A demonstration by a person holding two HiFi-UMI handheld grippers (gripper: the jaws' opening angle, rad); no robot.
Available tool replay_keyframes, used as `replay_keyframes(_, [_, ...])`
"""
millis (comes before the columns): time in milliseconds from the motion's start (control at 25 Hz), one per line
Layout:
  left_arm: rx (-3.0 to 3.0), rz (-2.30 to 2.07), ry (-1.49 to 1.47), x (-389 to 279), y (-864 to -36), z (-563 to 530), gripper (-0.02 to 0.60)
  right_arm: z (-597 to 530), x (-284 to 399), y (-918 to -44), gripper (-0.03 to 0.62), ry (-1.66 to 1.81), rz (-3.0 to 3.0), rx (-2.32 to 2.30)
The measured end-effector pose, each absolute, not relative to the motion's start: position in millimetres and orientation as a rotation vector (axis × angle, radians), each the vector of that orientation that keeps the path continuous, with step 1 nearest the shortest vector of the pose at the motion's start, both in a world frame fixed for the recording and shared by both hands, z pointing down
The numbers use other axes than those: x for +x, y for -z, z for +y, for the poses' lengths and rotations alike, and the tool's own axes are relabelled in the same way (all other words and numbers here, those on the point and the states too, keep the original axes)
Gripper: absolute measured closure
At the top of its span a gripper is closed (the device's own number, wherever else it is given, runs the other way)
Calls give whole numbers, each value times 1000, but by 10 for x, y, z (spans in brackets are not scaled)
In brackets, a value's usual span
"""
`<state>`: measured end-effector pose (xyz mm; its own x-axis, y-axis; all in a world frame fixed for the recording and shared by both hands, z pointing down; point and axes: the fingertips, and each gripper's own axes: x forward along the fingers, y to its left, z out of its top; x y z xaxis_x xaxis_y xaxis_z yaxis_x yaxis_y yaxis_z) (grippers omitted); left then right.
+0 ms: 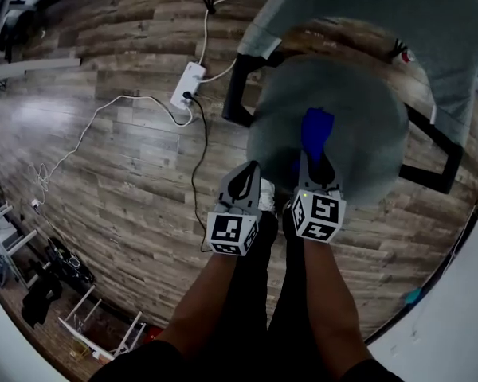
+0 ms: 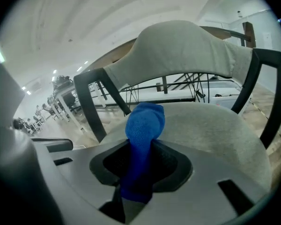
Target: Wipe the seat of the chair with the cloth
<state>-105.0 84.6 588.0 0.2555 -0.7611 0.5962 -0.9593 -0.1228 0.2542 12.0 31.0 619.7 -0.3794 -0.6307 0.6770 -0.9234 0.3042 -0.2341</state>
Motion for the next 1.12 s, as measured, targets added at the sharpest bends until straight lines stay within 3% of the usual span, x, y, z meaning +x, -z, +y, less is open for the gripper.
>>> replay_keyframes(600, [1915, -1620, -448, -1595, -5970, 1009, 580, 648, -839, -6426, 473, -812, -2106, 1175])
replay_keyframes(1120, [2003, -1588, -494, -1449, -5910, 921, 580, 662, -503, -6498, 473, -811, -2011, 1256])
